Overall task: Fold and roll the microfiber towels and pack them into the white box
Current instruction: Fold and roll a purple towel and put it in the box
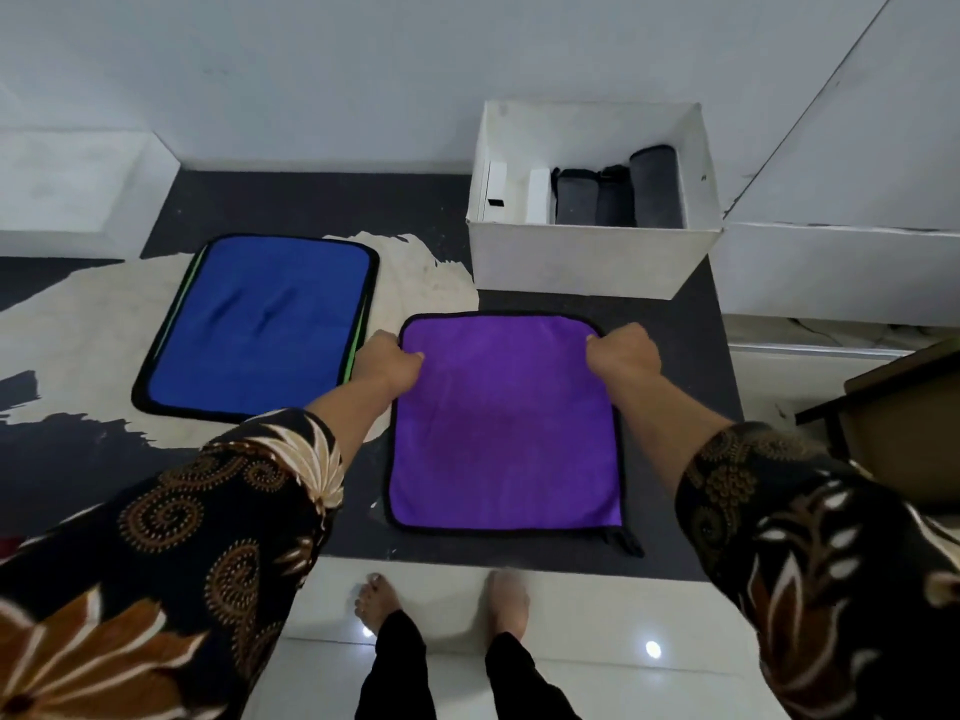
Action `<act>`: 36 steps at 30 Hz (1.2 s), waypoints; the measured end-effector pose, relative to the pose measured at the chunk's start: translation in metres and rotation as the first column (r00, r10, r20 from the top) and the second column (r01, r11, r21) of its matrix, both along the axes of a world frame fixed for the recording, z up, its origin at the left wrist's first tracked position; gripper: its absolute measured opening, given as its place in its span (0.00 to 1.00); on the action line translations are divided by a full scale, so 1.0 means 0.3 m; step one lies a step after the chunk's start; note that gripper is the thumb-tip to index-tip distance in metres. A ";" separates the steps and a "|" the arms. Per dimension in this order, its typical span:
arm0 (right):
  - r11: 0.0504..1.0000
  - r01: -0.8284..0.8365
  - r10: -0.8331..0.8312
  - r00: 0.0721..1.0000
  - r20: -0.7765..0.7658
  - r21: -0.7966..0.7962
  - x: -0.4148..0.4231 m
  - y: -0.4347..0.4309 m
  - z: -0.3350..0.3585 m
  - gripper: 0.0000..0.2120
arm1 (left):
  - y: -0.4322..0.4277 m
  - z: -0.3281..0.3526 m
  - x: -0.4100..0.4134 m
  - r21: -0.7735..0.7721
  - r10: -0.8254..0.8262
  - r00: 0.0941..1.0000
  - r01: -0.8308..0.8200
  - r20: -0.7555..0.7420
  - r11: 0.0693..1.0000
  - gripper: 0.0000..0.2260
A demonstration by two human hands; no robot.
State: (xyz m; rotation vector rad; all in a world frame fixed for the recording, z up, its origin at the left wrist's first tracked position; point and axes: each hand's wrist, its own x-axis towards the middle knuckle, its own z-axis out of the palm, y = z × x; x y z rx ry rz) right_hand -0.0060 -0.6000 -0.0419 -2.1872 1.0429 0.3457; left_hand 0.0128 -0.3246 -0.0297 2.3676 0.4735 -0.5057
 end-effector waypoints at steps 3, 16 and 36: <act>0.998 -0.068 0.068 0.997 -0.021 -0.015 0.010 -0.004 -0.005 0.14 | 0.002 -0.019 0.020 0.093 -0.077 0.997 0.080 -0.028 0.992 0.07; 0.988 -0.125 0.131 0.990 0.059 -0.094 -0.013 -0.051 -0.017 0.15 | -0.061 -0.014 0.081 0.166 0.017 0.997 -0.003 -0.082 0.986 0.19; 0.614 -0.749 0.704 0.662 -0.255 -0.249 -0.113 0.056 0.000 0.46 | -0.007 -0.128 -0.274 0.458 -0.655 0.755 0.594 -0.033 0.662 0.38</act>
